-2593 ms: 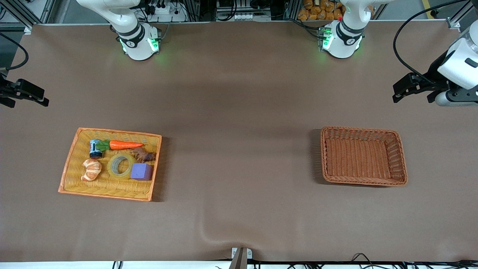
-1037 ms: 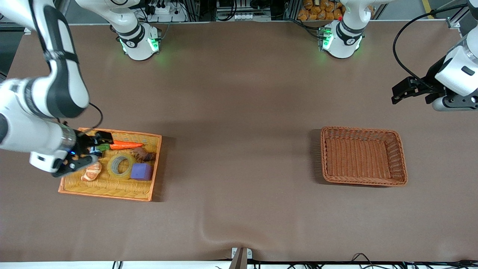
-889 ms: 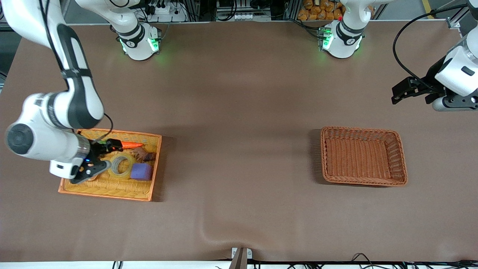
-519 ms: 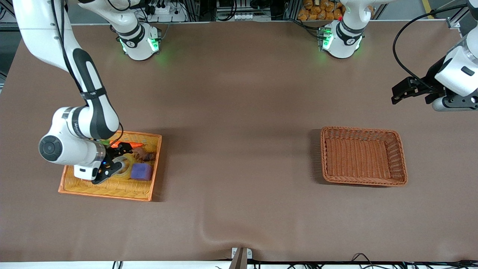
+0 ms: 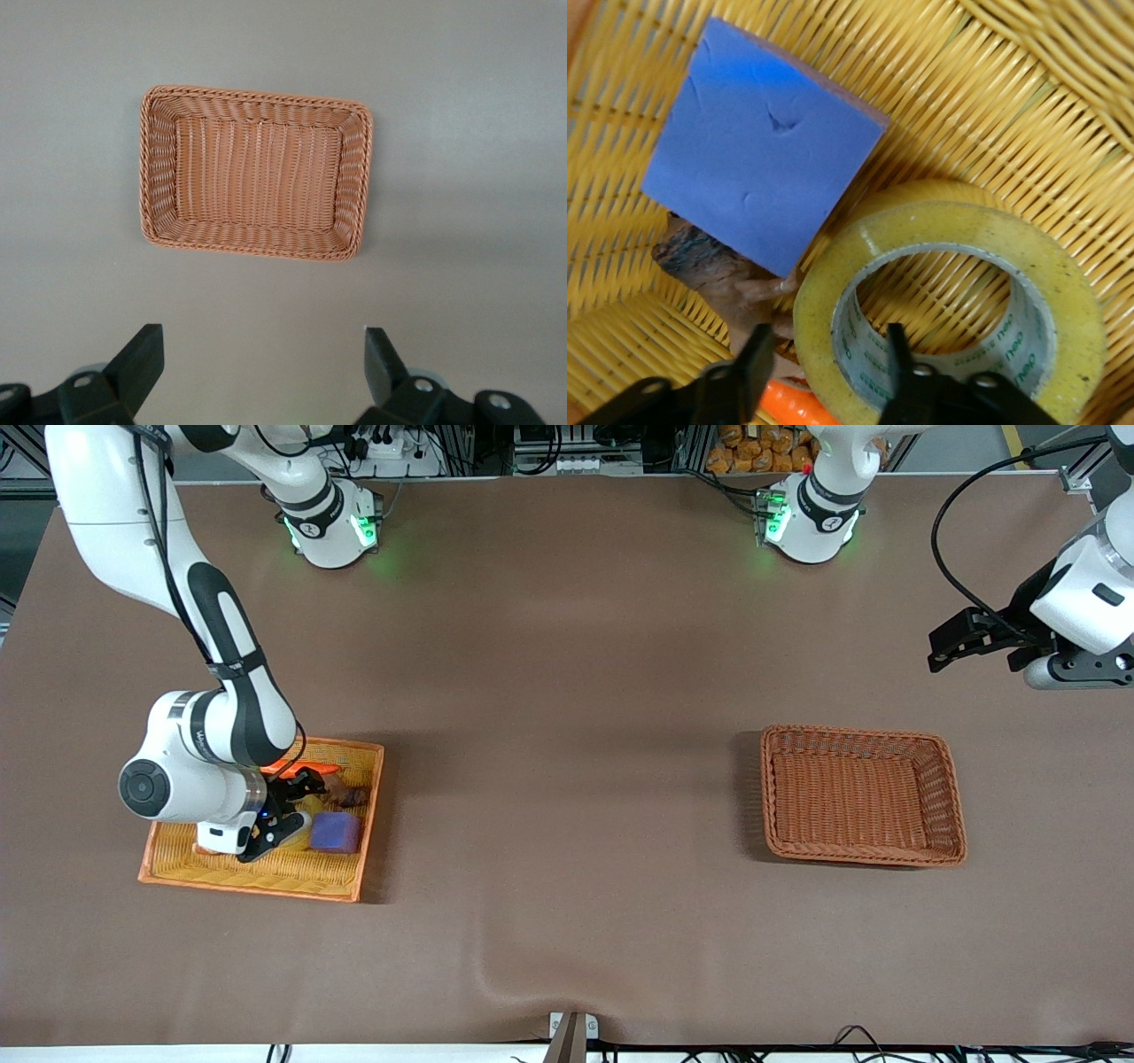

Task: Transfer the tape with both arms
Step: 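Lower the right gripper and grasp the yellow tape roll, then lift the tape roll with the right gripper and carry it mid-table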

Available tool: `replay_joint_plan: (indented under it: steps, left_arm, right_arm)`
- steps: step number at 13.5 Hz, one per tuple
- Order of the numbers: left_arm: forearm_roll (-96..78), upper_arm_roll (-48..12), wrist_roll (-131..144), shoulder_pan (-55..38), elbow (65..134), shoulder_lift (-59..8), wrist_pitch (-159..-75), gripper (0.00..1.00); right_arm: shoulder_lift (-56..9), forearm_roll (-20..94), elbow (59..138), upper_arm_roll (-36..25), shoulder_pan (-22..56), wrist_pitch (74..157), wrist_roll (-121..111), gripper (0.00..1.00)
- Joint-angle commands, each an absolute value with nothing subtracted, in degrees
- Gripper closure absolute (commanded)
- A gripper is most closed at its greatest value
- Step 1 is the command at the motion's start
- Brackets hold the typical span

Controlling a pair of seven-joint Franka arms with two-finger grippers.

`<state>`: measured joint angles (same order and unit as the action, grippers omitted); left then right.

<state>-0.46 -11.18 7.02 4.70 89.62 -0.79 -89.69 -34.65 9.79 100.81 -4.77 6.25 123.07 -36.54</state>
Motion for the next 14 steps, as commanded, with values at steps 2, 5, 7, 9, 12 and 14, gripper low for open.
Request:
replay_joint_plan:
  steps: [2,5,7,9,12,14]
  left_arm:
    - [-1.1,-11.3,6.9,5.1,89.6,-0.5,-89.0,0.00]
    - [-1.1,-11.4,6.8,5.0,89.6,-0.6,-88.9,0.00]
    - [-1.1,-11.3,6.9,5.0,89.6,-0.6,-88.9,0.00]
    - [-1.1,-11.3,6.8,5.0,89.6,-0.8,-88.9,0.00]
    - [-1.1,-11.3,6.9,5.0,89.6,-0.8,-89.0,0.00]
    - [-1.1,-11.3,6.8,5.0,89.6,-0.9,-88.9,0.00]
  right_arm:
    - [-35.2,10.7,99.8,-4.7,6.3,122.8,-37.6,1.00]
    - [-34.0,10.6,94.4,-4.8,6.4,115.8,-37.2,1.00]
    - [-33.8,10.2,87.8,-4.8,6.6,107.3,-36.8,1.00]
    - [-33.5,10.0,81.7,-4.8,7.1,100.0,-36.3,1.00]
    - [-30.8,10.4,79.0,-4.7,9.8,95.7,-27.8,1.00]
    - [-29.1,10.7,78.9,-4.7,16.2,94.7,-17.8,1.00]
